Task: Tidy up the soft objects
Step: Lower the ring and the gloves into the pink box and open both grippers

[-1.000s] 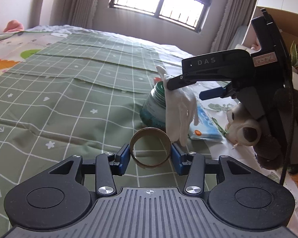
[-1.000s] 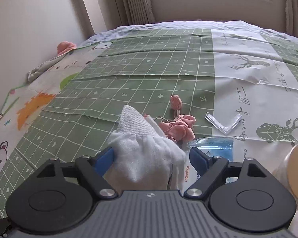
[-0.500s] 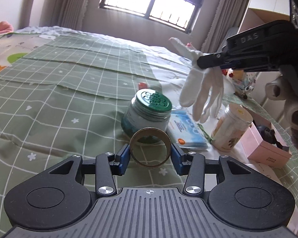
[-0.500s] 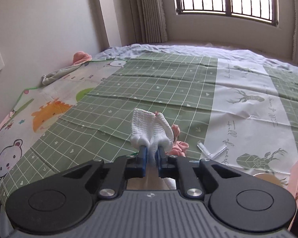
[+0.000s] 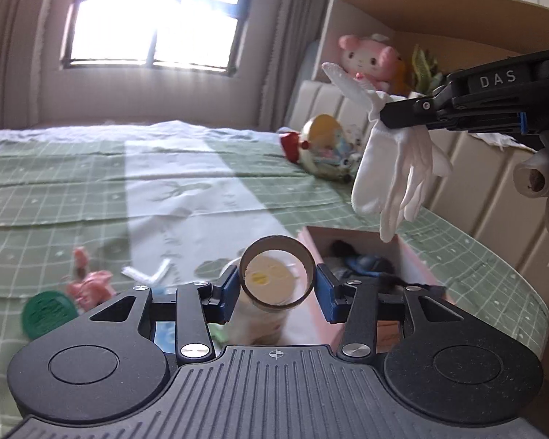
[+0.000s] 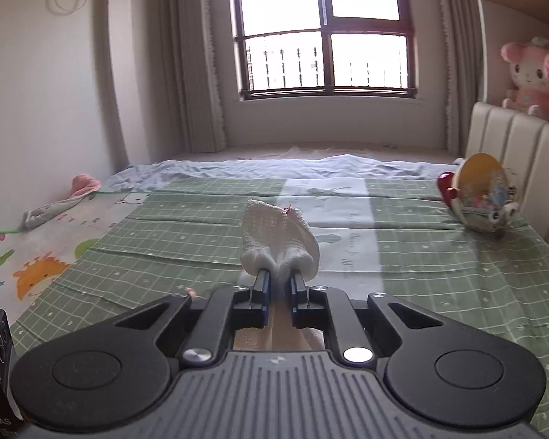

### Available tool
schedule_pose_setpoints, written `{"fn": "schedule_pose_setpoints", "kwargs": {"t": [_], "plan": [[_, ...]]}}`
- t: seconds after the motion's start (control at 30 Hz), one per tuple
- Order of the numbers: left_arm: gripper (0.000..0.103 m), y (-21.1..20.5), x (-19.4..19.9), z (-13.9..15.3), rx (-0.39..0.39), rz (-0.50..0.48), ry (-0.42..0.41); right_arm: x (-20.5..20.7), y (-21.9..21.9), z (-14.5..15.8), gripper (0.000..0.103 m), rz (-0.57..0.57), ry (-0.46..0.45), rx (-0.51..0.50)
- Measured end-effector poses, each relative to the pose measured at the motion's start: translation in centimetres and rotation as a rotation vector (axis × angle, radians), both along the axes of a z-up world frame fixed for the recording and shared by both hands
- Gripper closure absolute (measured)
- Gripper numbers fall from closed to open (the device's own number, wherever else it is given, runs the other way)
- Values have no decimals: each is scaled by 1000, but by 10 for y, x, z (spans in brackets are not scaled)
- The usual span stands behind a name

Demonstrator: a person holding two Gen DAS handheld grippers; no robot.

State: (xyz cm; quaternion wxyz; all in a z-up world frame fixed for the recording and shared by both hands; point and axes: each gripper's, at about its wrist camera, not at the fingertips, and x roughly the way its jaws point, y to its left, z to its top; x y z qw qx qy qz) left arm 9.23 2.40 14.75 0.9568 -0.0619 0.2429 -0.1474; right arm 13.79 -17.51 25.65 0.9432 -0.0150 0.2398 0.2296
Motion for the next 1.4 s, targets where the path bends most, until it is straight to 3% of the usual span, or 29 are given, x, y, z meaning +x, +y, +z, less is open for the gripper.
{"fn": "schedule_pose_setpoints", "kwargs": {"t": [0.17, 0.4, 0.6, 0.8, 0.9, 1.03, 1.1, 1.17, 1.27, 1.3, 1.33, 1.4], "plan": [[54, -69, 37, -3, -12, -130, 19, 12, -73, -16, 92, -128, 13, 17], [54, -136, 103, -51, -65, -267, 133, 56, -124, -79, 92, -262, 137, 5], [54, -139, 160, -66, -71, -184, 187, 81, -145, -144, 92, -303, 292, 72], [54, -160, 204, -76, -25, -249, 345, 82, -133, -194, 92, -269, 358, 6], [50, -175, 209, -86, 66, -229, 378, 76, -126, -204, 92, -266, 344, -48], [42, -183, 218, -89, 76, -201, 406, 70, -116, -206, 91, -266, 318, -140], [32, -187, 221, -91, 99, -182, 412, 69, -111, -207, 89, -264, 318, -182], [31, -190, 218, -88, 123, -168, 390, 66, -110, -205, 87, -263, 316, -187], [39, -190, 206, -77, 135, -194, 315, 58, -114, -200, 59, -251, 298, -151], [38, -189, 201, -72, 134, -202, 291, 54, -115, -198, 42, -235, 287, -132], [38, -187, 196, -67, 129, -209, 269, 50, -115, -196, 32, -232, 271, -121], [38, -183, 186, -56, 116, -215, 221, 39, -112, -190, 32, -252, 213, -130]]}}
